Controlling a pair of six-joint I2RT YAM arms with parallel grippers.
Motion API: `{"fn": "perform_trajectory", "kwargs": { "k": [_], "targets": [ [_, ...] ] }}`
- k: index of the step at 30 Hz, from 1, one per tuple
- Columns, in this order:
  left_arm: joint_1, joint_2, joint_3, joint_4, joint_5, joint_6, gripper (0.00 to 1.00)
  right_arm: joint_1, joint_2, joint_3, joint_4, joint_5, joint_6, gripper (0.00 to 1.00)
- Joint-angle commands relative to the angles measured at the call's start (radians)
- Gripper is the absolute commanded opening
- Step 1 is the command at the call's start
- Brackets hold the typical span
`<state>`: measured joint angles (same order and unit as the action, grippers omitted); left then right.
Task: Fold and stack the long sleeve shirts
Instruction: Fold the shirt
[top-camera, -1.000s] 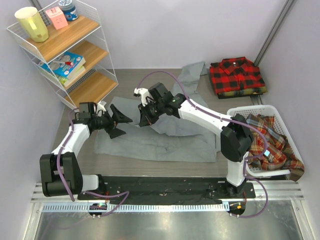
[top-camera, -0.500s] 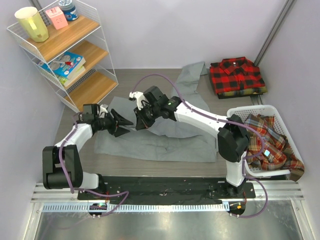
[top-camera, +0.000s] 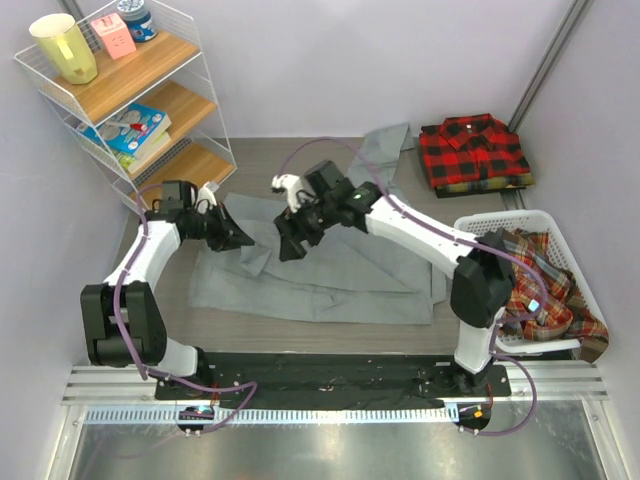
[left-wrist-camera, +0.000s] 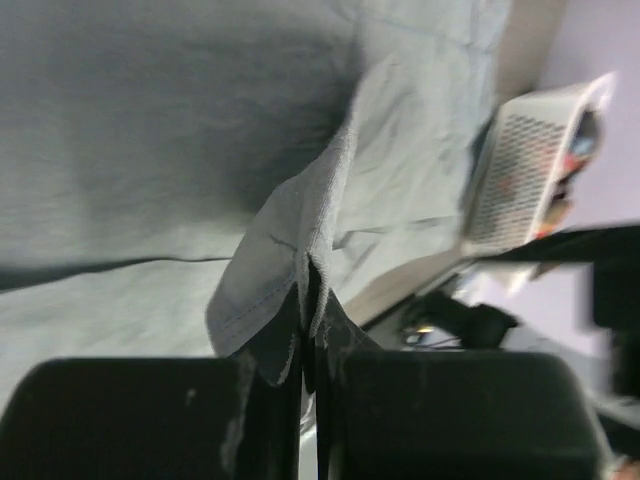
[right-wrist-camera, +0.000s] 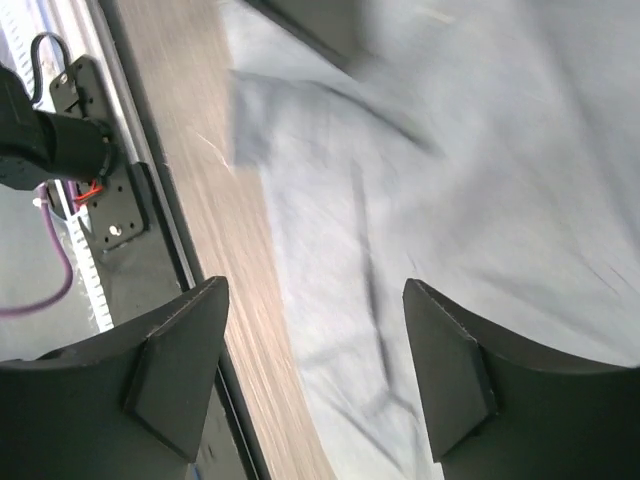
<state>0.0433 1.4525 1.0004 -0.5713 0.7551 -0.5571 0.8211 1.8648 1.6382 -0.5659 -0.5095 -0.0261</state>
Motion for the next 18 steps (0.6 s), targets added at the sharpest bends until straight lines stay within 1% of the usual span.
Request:
{"fn": "perform_trajectory", "kwargs": {
  "k": [1,2,4,5,7,8,11,13,16,17,18],
  "targets": [
    [-0.005,-0.006,0.034,-0.202,-0.108,0.302,0.00,-0.141,-0.150,-0.057,-0.075,-0.080,-0.054,0.76],
    [-0.006,-0.007,0.030,-0.206,-0.121,0.318,0.00,-0.189,-0.153,-0.092,-0.090,-0.078,-0.069,0.74],
    [-0.028,0.006,0.044,-0.214,-0.169,0.362,0.00,-0.223,-0.150,-0.126,-0.141,-0.080,-0.090,0.68],
    [-0.029,0.037,0.050,-0.225,-0.174,0.396,0.00,-0.241,-0.148,-0.168,-0.153,-0.077,-0.104,0.61],
    [-0.029,0.068,0.069,-0.231,-0.171,0.416,0.00,-0.252,-0.144,-0.222,-0.172,-0.070,-0.116,0.52],
    [-0.029,0.086,0.089,-0.243,-0.174,0.437,0.00,-0.252,-0.144,-0.276,-0.175,-0.051,-0.123,0.47],
    [-0.031,0.146,0.113,-0.249,-0.194,0.463,0.01,-0.254,-0.125,-0.357,-0.163,0.015,-0.140,0.40],
    [-0.031,0.180,0.129,-0.256,-0.223,0.496,0.06,-0.260,-0.118,-0.385,-0.141,0.064,-0.141,0.37],
    [-0.028,0.164,0.133,-0.214,-0.264,0.528,0.12,-0.278,-0.102,-0.406,-0.121,0.167,-0.153,0.31],
    [-0.028,0.160,0.138,-0.205,-0.284,0.542,0.16,-0.286,-0.095,-0.414,-0.115,0.225,-0.158,0.28],
    [-0.028,0.148,0.141,-0.194,-0.292,0.552,0.17,-0.307,-0.095,-0.413,-0.109,0.241,-0.166,0.28]
  ]
}}
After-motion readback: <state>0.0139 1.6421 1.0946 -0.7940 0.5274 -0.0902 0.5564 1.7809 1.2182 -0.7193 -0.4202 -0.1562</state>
